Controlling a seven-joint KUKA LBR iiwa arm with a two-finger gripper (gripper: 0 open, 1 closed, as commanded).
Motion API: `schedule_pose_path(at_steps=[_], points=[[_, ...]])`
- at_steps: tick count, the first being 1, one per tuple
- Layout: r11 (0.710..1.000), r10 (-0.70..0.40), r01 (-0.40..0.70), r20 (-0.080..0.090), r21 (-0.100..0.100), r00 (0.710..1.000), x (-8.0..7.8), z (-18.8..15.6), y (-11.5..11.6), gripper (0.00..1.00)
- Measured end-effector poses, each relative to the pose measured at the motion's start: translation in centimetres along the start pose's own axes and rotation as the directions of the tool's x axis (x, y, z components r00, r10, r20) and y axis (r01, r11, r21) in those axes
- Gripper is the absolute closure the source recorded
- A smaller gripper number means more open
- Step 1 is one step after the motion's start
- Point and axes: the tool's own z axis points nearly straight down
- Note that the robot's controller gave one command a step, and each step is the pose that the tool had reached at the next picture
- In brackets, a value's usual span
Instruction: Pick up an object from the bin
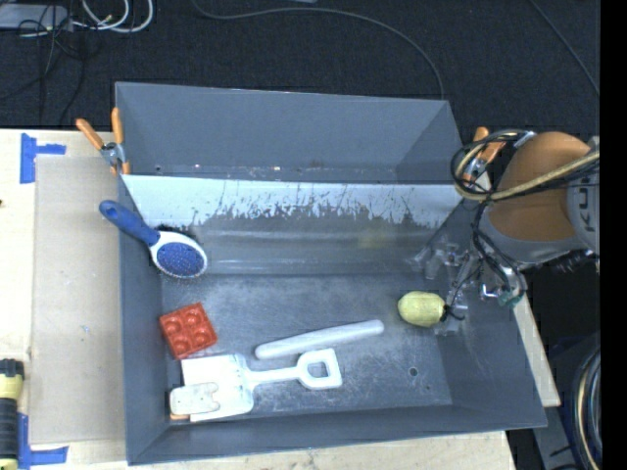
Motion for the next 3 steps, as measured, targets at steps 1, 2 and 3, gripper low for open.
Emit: schedule_pose_path(at_steps=[1, 2, 3], points=[[0.992, 0.124, -0.124, -0.004, -0.001, 0.992, 0.85, 2.70, 0.43, 0.00], [1.000, 0.004, -0.004, 0.000, 0.000, 1.000, 0.31, 3.09, 0.24, 1.00], [1.000, 0.004, -0.004, 0.000, 0.000, 1.000, 0.31, 3.09, 0.26, 1.00]])
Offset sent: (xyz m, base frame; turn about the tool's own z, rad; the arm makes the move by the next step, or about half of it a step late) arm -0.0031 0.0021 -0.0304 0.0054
